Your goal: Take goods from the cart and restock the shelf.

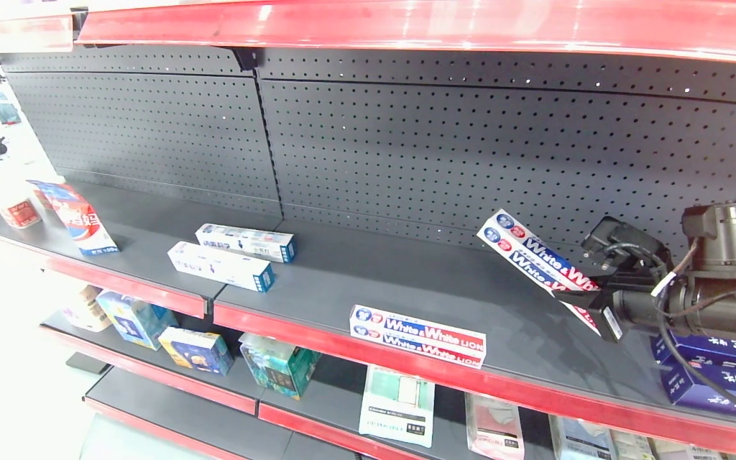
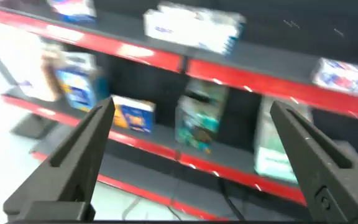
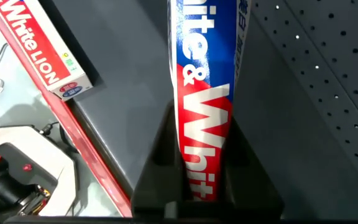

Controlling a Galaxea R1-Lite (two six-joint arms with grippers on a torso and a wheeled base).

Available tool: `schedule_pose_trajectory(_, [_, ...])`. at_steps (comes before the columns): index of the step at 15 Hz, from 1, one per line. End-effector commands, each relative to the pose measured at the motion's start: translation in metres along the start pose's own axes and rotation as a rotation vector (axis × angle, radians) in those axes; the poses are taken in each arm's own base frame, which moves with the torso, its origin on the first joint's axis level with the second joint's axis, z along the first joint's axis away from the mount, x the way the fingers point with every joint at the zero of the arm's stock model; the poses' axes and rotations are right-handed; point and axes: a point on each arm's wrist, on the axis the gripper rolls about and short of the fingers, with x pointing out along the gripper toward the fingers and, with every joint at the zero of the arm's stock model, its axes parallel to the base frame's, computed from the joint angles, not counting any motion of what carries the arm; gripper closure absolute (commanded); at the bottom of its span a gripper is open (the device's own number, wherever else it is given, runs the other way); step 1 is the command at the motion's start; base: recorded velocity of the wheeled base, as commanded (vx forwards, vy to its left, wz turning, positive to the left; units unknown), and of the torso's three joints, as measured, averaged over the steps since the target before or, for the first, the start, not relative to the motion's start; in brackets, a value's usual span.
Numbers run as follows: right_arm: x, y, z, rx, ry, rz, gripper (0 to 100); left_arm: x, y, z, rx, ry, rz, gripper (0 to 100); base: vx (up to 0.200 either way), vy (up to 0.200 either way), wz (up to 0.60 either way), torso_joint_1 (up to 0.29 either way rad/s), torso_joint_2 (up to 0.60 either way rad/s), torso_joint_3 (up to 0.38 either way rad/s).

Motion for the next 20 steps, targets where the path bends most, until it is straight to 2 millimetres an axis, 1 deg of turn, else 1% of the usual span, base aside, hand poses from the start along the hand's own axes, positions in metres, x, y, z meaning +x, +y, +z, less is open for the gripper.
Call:
schedule_pose_trajectory(1, [-0.0017,-0.0006,0.0019,-0.003,-0.010,-0.004,100,-0.0009,0.0004,-0.0018,-0.016,-0.034,0.006,0,0.000,0.000,0.00,0.000,0.00,0.000])
schedule_pose_trajectory(5, [-0.0034,-0.0010,0.0026,-0.003,-0.014,-0.008,100,-0.0008,0.0015,-0.0020,-0.003,-0.038,0.055,0,0.000,0.000,0.00,0.000,0.00,0.000])
schedule_pose_trajectory(6, [-0.0035,-0.0012,0.0030,-0.003,-0.016,-0.009,100,-0.0007,0.0009,-0.0025,-0.008,-0.034,0.027,0,0.000,0.000,0.00,0.000,0.00,0.000])
schedule_pose_trajectory(8, [-0.0032,-0.0019,0.0039,-0.005,-0.018,-0.011,100,-0.0012,-0.0022,-0.0018,-0.024,-0.018,-0.113,0,0.000,0.000,0.00,0.000,0.00,0.000])
schedule_pose_trajectory(9, [-0.0031,-0.0018,0.0045,-0.006,-0.020,-0.011,100,-0.0012,-0.0022,-0.0021,-0.020,-0.015,-0.113,0,0.000,0.000,0.00,0.000,0.00,0.000])
schedule_pose_trajectory(10, [-0.0030,-0.0015,0.0047,-0.007,-0.020,-0.009,100,-0.0012,-0.0021,-0.0021,-0.017,-0.016,-0.108,0,0.000,0.000,0.00,0.000,0.00,0.000])
schedule_pose_trajectory(11, [-0.0029,-0.0008,0.0036,-0.006,-0.017,-0.007,100,-0.0008,-0.0003,-0.0026,-0.015,-0.026,-0.032,0,0.000,0.000,0.00,0.000,0.00,0.000])
schedule_pose_trajectory(12, [-0.0029,-0.0003,0.0028,-0.005,-0.013,-0.007,100,-0.0003,0.0023,-0.0036,-0.018,-0.034,0.081,0,0.000,0.000,0.00,0.000,0.00,0.000])
schedule_pose_trajectory(13, [-0.0026,-0.0013,0.0035,-0.005,-0.016,-0.008,100,0.0014,0.0031,-0.0061,-0.015,-0.048,0.114,0,0.000,0.000,0.00,0.000,0.00,0.000])
schedule_pose_trajectory(14, [-0.0032,-0.0018,0.0039,-0.004,-0.021,-0.007,100,0.0022,0.0028,-0.0053,-0.011,-0.075,0.104,0,0.000,0.000,0.00,0.000,0.00,0.000])
schedule_pose_trajectory(16, [-0.0035,-0.0030,0.0032,-0.004,-0.023,-0.005,100,0.0023,0.0016,-0.0064,-0.006,-0.054,0.047,0,0.000,0.000,0.00,0.000,0.00,0.000])
schedule_pose_trajectory(20, [-0.0034,-0.0019,0.0023,-0.003,-0.020,-0.002,100,0.0022,0.0016,-0.0071,-0.016,-0.049,0.043,0,0.000,0.000,0.00,0.000,0.00,0.000])
